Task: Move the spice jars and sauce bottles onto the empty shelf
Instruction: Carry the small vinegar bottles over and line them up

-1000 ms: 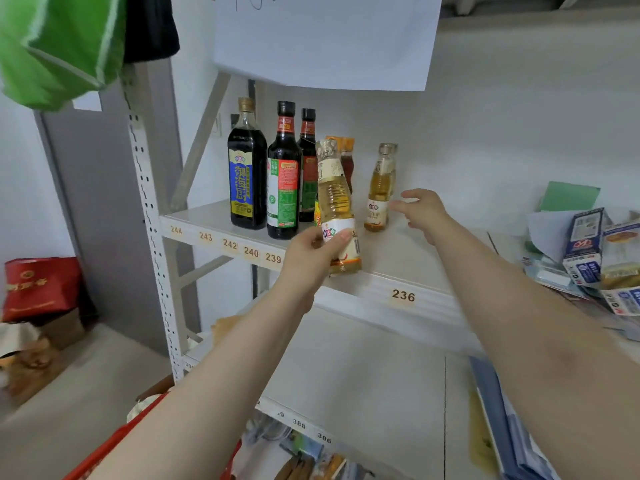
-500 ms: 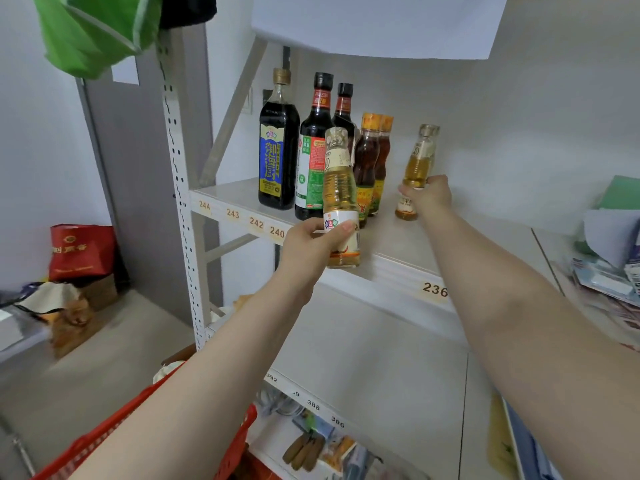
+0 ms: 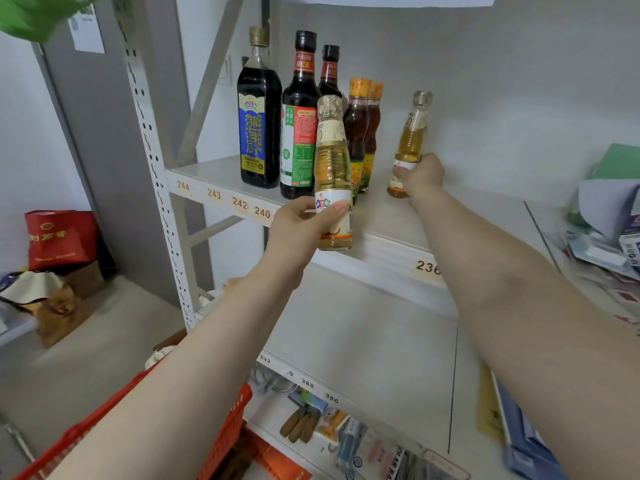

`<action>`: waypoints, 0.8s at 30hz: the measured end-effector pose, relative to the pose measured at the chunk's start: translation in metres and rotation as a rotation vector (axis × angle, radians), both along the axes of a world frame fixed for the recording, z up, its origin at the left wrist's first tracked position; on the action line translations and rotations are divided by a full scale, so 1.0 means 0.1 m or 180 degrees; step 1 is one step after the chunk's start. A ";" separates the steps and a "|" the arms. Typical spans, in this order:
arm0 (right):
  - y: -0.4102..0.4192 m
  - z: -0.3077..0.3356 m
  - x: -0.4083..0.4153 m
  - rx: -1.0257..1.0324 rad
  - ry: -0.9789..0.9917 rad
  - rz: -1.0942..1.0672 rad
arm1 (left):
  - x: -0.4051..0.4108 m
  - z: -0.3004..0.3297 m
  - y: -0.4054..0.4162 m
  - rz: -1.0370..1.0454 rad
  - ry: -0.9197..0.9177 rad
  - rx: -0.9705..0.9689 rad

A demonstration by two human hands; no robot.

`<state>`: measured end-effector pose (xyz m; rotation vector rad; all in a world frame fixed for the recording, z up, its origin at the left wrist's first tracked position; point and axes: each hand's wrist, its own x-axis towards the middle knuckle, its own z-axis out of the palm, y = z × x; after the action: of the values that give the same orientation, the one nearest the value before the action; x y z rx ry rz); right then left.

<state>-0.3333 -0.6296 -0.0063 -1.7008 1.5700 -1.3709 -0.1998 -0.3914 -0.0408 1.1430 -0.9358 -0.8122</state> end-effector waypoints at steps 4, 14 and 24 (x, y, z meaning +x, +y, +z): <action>0.12 0.05 -0.10 0.0014 0.0011 0.0074 | -0.03 0.00 0.02 0.0049 0.0045 -0.0020; 1.21 0.45 -0.70 0.0186 -0.0558 0.0746 | -0.23 0.01 0.20 -0.0322 0.0298 -0.0118; 3.11 0.17 -0.91 0.0597 -0.0866 0.0446 | -0.21 -0.10 0.94 -0.0999 0.0289 -0.0041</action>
<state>-0.4246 -0.3189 0.0108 -1.4183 1.3544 -1.2799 -0.2210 -0.2976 -0.0510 0.9514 -1.0573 -1.1006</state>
